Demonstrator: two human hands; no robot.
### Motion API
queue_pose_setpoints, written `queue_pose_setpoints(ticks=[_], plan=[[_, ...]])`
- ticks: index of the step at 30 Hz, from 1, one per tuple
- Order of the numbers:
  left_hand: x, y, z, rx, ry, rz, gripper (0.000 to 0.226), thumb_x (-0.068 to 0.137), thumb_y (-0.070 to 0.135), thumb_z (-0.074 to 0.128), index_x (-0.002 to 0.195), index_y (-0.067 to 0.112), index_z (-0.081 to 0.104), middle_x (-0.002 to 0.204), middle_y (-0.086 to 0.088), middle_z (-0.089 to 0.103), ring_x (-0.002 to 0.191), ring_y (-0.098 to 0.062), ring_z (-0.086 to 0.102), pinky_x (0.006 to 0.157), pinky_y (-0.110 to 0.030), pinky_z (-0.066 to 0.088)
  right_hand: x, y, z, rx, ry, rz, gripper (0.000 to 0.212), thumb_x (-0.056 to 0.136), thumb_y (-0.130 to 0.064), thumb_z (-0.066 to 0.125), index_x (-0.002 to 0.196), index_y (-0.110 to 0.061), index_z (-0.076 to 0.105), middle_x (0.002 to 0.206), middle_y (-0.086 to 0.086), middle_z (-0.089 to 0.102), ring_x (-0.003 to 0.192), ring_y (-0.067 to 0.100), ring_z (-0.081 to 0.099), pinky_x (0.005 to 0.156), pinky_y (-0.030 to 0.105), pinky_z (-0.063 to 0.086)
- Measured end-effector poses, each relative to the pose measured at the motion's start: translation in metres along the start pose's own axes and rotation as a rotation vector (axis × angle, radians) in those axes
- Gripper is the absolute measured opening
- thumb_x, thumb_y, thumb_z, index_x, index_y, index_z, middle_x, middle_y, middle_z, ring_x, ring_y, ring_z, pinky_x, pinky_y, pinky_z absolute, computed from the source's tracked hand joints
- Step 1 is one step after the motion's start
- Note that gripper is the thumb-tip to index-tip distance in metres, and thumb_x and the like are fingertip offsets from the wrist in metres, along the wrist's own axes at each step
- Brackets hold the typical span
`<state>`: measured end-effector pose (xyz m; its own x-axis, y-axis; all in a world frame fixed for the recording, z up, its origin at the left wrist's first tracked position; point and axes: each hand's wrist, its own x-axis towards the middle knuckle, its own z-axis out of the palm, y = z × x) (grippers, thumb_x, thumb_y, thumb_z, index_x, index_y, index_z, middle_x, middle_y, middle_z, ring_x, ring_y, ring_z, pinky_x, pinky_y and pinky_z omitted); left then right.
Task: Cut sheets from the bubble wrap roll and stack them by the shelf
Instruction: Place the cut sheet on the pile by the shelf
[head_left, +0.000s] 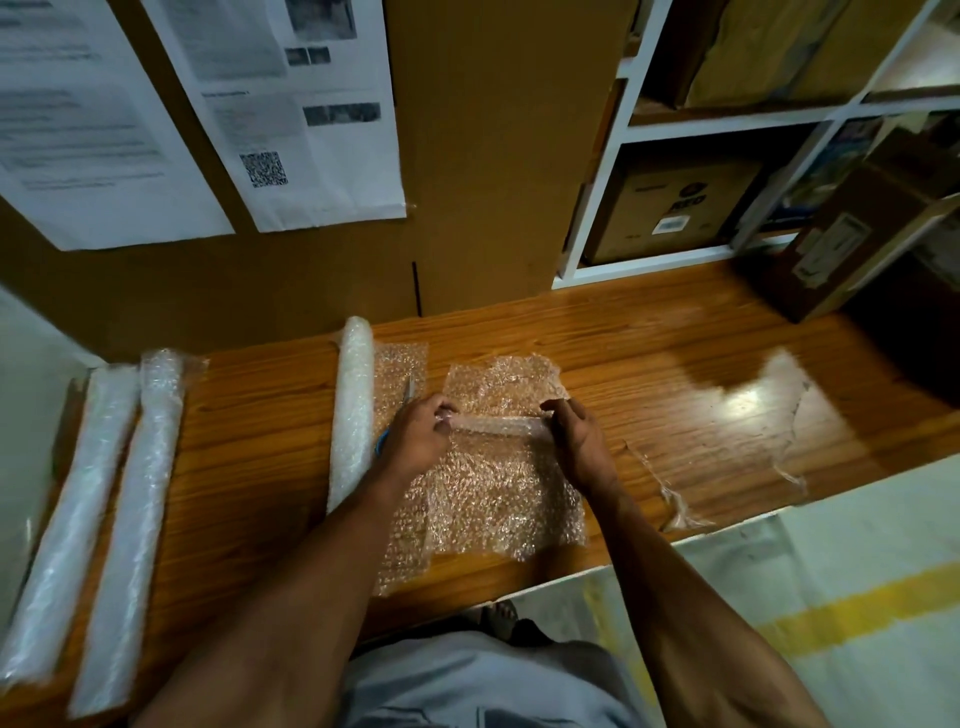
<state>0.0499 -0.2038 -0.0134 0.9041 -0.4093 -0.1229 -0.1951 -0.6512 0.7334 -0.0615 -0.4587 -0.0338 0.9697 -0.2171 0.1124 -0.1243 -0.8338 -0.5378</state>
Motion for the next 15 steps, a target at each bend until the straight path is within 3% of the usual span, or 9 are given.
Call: queue_pose_setpoints(ticks=[2,4,7,11,15], plan=[[0.007,0.007,-0.008,-0.164,-0.008,-0.074,0.013,0.095,0.022,0.073,0.101,0.033,0.071,0.108,0.015,0.071,0.091,-0.012,0.07,0.072,-0.032,0.06,0.009,-0.003,-0.008,0.106,0.039,0.037,0.018,0.107,-0.021,0.057,0.12,-0.013,0.067,0.113,0.001,0.054,0.094,0.008,0.056,0.075,0.01,0.047],[0.015,0.014,-0.018,-0.378,-0.01,-0.137,0.008,0.093,0.022,0.076,0.097,0.028,0.073,0.108,0.006,0.075,0.095,-0.013,0.07,0.075,-0.028,0.058,0.017,-0.007,-0.018,0.318,0.057,0.114,0.009,0.103,-0.015,0.065,0.108,-0.01,0.071,0.107,0.005,0.065,0.091,0.016,0.065,0.076,0.027,0.055],[0.02,0.026,-0.034,-0.571,-0.005,-0.125,0.01,0.091,0.021,0.078,0.1,0.019,0.073,0.104,0.001,0.077,0.096,-0.013,0.07,0.086,-0.03,0.055,0.027,-0.021,-0.041,0.682,0.092,0.274,0.015,0.102,-0.021,0.068,0.105,-0.007,0.073,0.101,0.01,0.074,0.09,0.018,0.073,0.077,0.033,0.061],[0.029,0.036,-0.048,-0.647,0.007,-0.102,0.01,0.093,0.021,0.075,0.101,0.016,0.073,0.096,0.007,0.078,0.088,-0.006,0.073,0.076,-0.024,0.055,0.037,-0.034,-0.062,0.775,0.145,0.297,0.033,0.103,-0.04,0.066,0.084,-0.013,0.069,0.079,0.0,0.069,0.077,0.014,0.065,0.071,0.028,0.053],[0.035,0.045,-0.056,-0.682,0.057,-0.114,0.025,0.095,0.033,0.072,0.109,0.013,0.074,0.094,0.008,0.077,0.084,0.0,0.07,0.078,-0.021,0.051,0.041,-0.05,-0.073,0.858,0.112,0.366,0.033,0.105,-0.039,0.061,0.082,-0.016,0.059,0.07,-0.005,0.06,0.063,0.01,0.059,0.059,0.027,0.051]])
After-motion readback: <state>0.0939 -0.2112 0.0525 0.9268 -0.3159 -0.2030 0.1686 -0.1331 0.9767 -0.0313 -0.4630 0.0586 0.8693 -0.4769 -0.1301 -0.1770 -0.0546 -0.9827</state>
